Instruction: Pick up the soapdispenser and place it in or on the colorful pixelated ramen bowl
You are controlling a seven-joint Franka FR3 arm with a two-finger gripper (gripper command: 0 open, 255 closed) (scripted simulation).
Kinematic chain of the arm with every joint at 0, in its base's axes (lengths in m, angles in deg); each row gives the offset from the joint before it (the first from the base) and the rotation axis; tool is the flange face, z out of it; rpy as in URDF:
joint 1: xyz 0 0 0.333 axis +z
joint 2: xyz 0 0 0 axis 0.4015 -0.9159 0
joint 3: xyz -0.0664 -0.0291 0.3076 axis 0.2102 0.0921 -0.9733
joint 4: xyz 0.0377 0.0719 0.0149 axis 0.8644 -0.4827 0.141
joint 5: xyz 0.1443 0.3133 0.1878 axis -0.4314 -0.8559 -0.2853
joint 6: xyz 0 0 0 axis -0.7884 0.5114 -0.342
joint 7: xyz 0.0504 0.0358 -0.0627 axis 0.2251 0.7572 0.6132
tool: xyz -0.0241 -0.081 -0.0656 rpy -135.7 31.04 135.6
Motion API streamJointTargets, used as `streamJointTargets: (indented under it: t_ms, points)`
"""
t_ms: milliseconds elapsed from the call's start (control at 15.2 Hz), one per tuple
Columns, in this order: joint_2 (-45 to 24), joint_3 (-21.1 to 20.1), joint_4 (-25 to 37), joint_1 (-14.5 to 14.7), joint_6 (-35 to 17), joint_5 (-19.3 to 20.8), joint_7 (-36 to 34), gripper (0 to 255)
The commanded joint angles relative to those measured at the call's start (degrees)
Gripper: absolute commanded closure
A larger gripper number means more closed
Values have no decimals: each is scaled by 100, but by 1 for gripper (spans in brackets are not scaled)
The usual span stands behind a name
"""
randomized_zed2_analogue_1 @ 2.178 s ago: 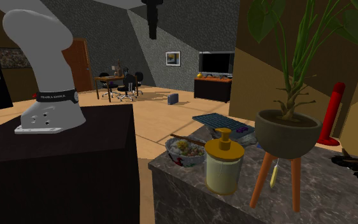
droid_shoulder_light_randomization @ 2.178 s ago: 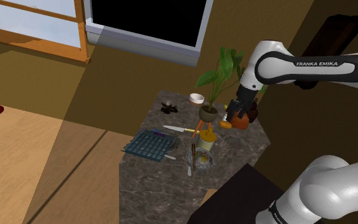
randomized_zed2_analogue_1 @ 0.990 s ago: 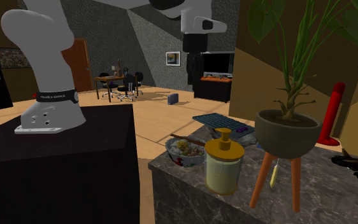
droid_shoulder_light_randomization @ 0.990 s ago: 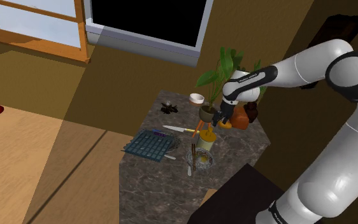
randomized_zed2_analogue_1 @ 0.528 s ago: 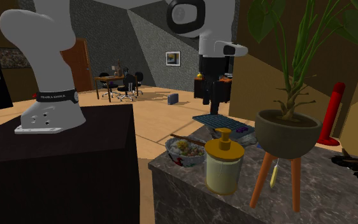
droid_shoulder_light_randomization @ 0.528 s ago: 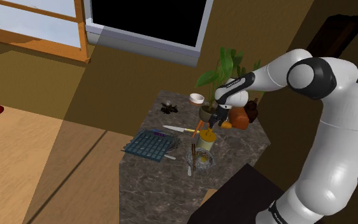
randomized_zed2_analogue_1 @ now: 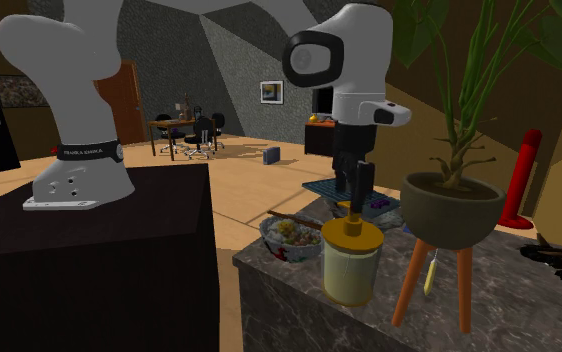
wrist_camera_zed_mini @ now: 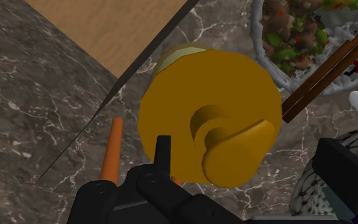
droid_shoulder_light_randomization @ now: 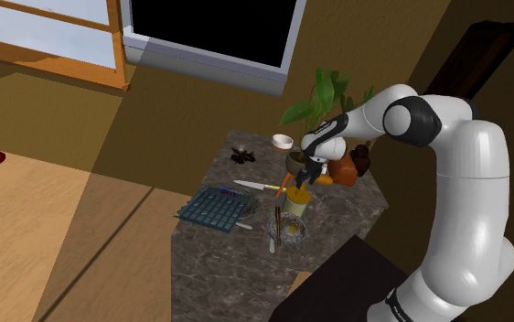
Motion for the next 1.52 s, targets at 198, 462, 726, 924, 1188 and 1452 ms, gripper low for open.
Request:
streamJointTargets:
  t_ms: [198, 462, 726, 924, 1188, 1452]
  points:
    - [-289, -87, 43, -53, -237, -107, 69, 0]
    - [-290, -88, 45, -54, -236, -106, 69, 0]
    - [-287, -88, 42, -53, -237, -106, 68, 255]
    - [-289, -88, 43, -53, -237, -106, 68, 255]
    - [-295, -88, 54, -52, -232, -105, 64, 255]
    - [-163, -49, 18, -26, -137, -61, 34, 255]
